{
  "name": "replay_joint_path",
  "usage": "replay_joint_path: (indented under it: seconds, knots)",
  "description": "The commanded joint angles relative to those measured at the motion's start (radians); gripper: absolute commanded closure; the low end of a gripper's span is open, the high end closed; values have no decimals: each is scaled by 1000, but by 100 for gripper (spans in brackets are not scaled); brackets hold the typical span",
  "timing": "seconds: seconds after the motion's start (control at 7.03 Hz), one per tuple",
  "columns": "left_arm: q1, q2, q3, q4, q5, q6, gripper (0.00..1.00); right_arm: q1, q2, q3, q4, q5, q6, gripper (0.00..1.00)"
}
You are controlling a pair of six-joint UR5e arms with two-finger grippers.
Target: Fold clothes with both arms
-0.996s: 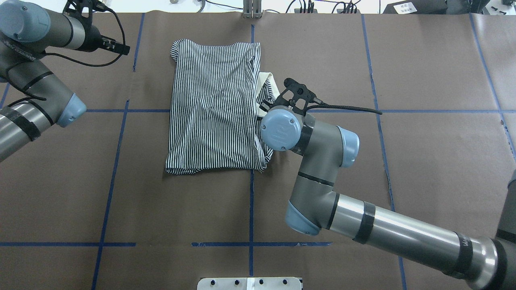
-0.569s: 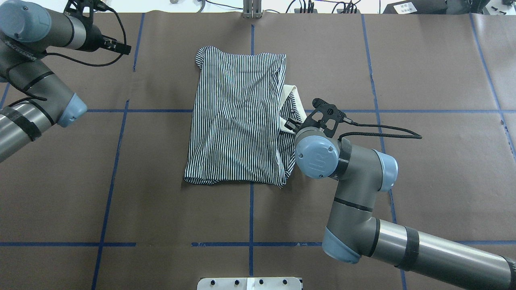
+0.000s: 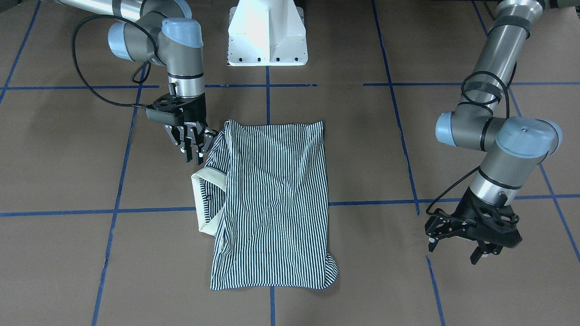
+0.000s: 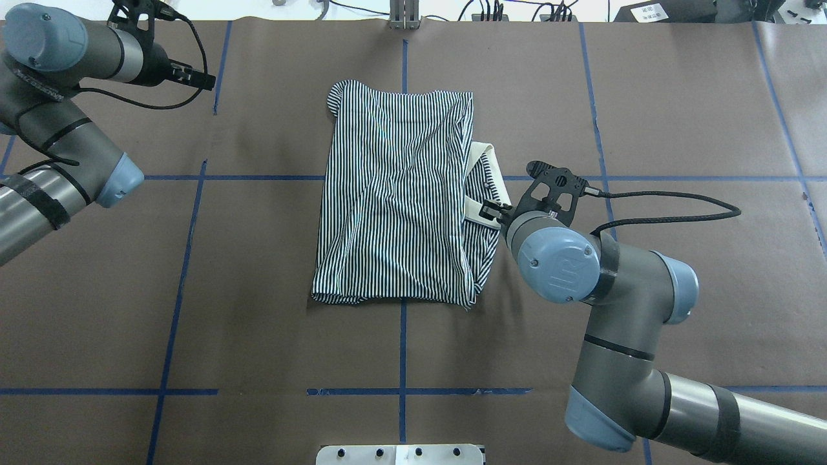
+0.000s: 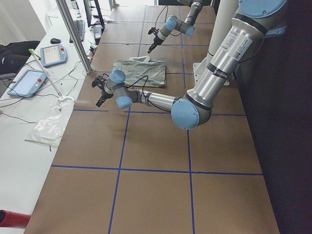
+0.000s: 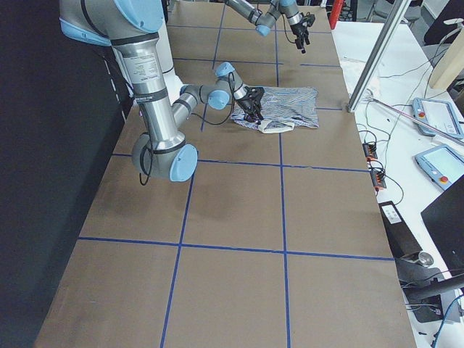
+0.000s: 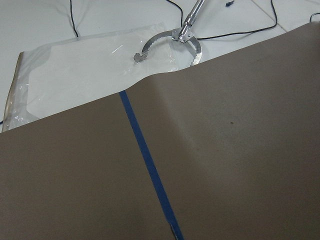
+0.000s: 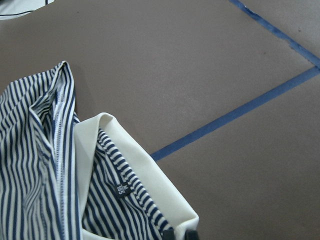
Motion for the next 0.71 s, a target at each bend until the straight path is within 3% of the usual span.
replay_joint_path:
  seconds: [0.0, 0.28, 0.43, 0.57]
  knots:
    - [25, 0, -19, 2, 0, -19, 0, -72, -31, 61, -4, -7, -79, 0]
    - [33, 0, -17, 0, 0, -25, 0, -210, -25, 62, -4, -117, -80, 0]
    - [36, -1, -17, 2, 0, -25, 0, -250, -20, 59, -4, -124, -80, 6]
    - [36, -1, -19, 0, 0, -25, 0, -270, -14, 59, -4, -124, -77, 51]
